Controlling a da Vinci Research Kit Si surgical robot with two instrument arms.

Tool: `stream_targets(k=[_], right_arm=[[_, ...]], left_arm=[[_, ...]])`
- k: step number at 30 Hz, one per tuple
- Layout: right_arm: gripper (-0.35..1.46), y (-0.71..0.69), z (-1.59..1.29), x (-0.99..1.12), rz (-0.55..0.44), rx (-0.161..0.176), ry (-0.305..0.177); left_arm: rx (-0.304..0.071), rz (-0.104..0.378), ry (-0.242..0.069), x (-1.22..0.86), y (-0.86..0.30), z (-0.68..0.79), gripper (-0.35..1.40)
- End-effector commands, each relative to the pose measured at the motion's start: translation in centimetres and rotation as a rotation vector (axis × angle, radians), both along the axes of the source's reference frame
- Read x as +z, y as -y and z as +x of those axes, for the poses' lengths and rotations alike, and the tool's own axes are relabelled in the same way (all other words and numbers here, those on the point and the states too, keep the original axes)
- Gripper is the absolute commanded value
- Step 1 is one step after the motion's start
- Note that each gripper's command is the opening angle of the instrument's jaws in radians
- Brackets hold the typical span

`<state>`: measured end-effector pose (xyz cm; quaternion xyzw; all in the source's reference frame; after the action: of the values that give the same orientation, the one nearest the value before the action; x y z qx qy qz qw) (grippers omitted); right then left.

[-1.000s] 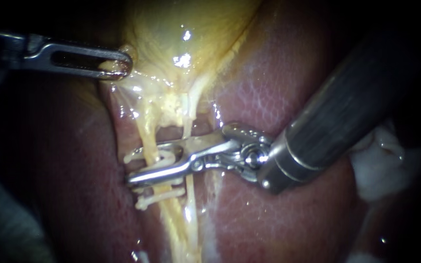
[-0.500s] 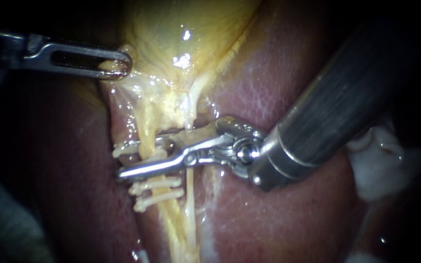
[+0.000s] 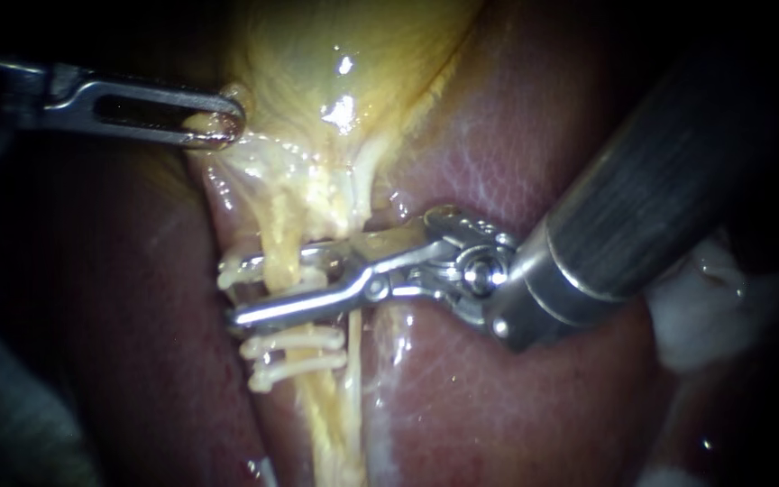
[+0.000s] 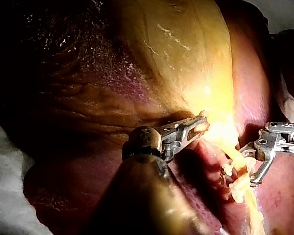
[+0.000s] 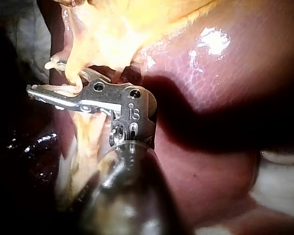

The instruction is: Clipping third clip left tube

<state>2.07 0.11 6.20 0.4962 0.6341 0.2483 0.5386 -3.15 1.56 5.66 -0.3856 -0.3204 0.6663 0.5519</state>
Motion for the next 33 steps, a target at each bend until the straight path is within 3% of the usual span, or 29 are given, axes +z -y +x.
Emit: stream_targets(k=[1,5,27,33], right_arm=[[0.45,0.00,0.00,0.00,-0.001,0.001,0.001],[0.43,0.00,-0.01,0.00,-0.004,0.015,0.006],[0.42,0.05,-0.01,0.04,0.015,0.012,0.018],[0.41,0.16,0.03,0.20,0.011,-0.046,0.000]], left_arm=[[0.000,0.000,0.000,0.00,0.00,0.00,-0.35],[0.000,0.000,0.000,0.01,0.00,0.00,-0.35],[0.000,0.000,0.000,0.01,0.00,0.00,-0.35],[0.000,0.000,0.000,0.01,0.00,0.00,-0.35]])
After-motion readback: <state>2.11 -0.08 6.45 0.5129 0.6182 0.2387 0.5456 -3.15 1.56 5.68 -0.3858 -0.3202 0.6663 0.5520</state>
